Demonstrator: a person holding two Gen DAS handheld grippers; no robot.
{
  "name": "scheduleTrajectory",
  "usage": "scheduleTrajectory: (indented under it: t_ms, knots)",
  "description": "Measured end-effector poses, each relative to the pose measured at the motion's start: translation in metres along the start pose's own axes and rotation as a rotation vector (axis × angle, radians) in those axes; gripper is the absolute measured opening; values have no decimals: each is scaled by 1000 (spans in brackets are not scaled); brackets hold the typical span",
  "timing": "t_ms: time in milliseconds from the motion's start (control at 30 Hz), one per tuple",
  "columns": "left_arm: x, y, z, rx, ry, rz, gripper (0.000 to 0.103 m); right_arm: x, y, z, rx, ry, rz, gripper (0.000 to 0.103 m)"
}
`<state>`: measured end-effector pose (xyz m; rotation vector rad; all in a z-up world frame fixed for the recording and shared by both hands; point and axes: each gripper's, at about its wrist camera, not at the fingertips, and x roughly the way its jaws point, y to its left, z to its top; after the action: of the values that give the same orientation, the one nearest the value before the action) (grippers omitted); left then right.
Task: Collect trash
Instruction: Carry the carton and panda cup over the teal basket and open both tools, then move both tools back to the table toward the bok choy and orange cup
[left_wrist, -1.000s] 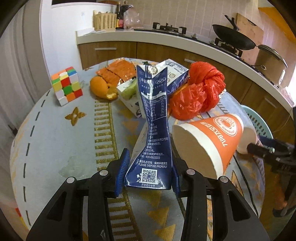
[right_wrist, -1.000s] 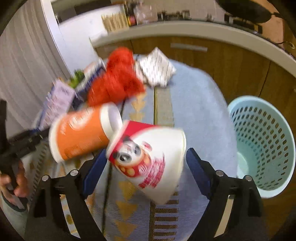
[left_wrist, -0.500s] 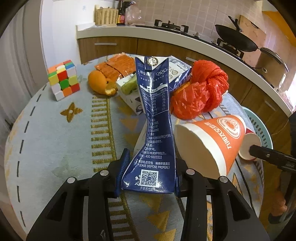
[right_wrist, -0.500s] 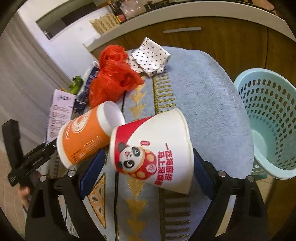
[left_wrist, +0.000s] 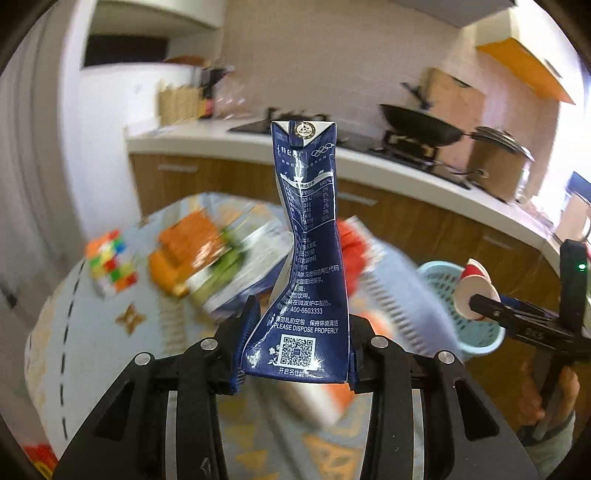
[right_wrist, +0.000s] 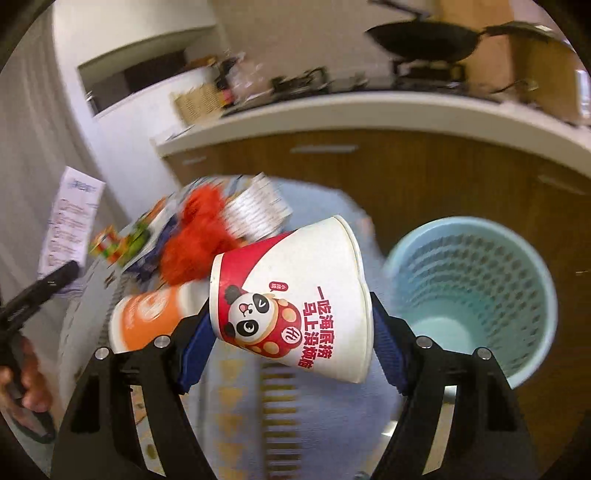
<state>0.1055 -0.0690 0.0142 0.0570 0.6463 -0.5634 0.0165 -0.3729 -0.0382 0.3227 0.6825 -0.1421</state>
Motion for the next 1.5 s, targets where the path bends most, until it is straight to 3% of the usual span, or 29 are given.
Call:
scheduleTrajectory:
  t_ms: [167,333,500,633,833,933,1100,1500]
  knots:
    - [26,-67,26,57,51,-112,37,-12,-57,7,60,-23,-169,72]
    - [70,-137,30,130,115,-216,37,-6,-115,2,135,19,-286,72]
    - [123,-201,14,195,227,-301,37,12,-148,-16,168,91,-339,72]
    - [165,-227,-10,206,330,-352,37,27,-166,-30,198,144,-341,72]
    - [204,-241,-34,218,433,-373,37,39,-184,-43,222,198,-359,73]
    - [209,-244,-37,226,443,-366,48,42,-190,-45,227,206,-365,73]
    - [204,-239,-36,226,422,-356,55,44,-196,-45,251,210,-356,75]
    - [168,-208,-17,163,335,-354,56,26,-172,-33,206,149,-362,76]
